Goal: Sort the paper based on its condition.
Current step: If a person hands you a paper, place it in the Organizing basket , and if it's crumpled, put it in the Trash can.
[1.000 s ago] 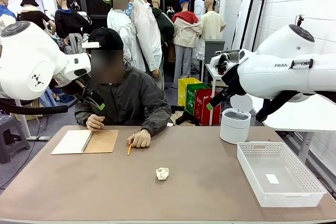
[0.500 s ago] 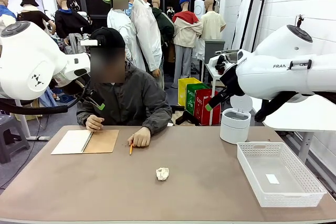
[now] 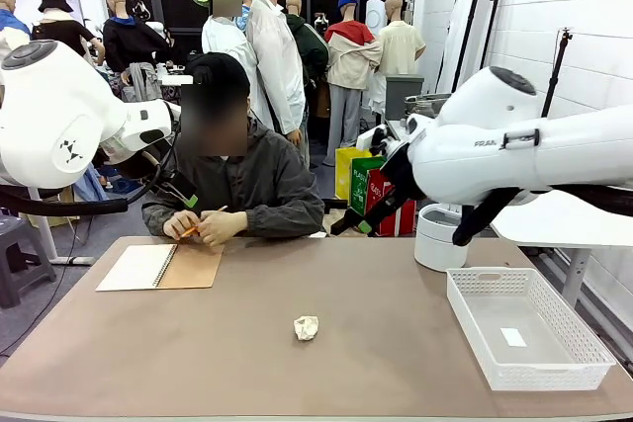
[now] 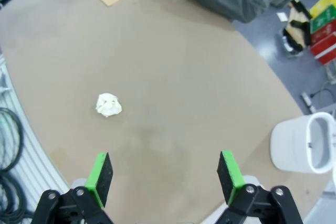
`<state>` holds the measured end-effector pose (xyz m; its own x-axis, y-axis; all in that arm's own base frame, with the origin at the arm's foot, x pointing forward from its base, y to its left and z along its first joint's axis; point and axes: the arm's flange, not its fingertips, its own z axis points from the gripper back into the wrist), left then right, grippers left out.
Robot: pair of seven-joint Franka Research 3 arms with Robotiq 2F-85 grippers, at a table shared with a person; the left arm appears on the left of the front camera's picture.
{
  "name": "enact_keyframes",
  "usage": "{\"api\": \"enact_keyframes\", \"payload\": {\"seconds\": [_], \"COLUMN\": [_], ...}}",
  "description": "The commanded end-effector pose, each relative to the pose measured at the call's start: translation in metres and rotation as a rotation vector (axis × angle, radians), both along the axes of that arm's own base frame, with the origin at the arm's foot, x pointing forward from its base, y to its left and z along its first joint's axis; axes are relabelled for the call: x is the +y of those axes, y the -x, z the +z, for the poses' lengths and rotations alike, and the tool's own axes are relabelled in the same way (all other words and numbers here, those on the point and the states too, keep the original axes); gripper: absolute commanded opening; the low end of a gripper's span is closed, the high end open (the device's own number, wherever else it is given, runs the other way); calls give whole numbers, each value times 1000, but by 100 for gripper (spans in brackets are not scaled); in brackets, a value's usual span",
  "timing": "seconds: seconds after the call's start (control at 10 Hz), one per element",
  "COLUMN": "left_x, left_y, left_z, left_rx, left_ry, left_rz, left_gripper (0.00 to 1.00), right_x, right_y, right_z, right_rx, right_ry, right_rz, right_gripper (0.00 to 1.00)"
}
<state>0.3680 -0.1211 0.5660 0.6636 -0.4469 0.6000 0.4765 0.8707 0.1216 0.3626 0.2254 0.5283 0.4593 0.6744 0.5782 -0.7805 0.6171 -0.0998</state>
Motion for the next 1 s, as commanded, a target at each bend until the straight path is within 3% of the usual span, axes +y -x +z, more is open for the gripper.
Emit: {"api": "enact_keyframes", "payload": {"seconds": [0.0,0.2,0.4,0.5,0.9], "left_x": [1,1,1,1,1], "left_y": [0,0,0,0,0], "left_z": [1,1,1,1,1], "left_rx": [6,6,6,6,6], "left_ry": [0,0,0,0,0], "left_rz": [1,1,1,1,1], "left_gripper": [100,100,100,100,100], "right_x": [18,31,19,32,31], "right_y": [-8,-6,-4,1,1], "right_z": [-13,-27,-19,-32,-30], "right_rx": [-4,5,-31,22,11], "right_ry": [15,46,59,64,68], "right_rz": [63,106,95,80,85], "right_gripper": [100,100,100,100,100]}}
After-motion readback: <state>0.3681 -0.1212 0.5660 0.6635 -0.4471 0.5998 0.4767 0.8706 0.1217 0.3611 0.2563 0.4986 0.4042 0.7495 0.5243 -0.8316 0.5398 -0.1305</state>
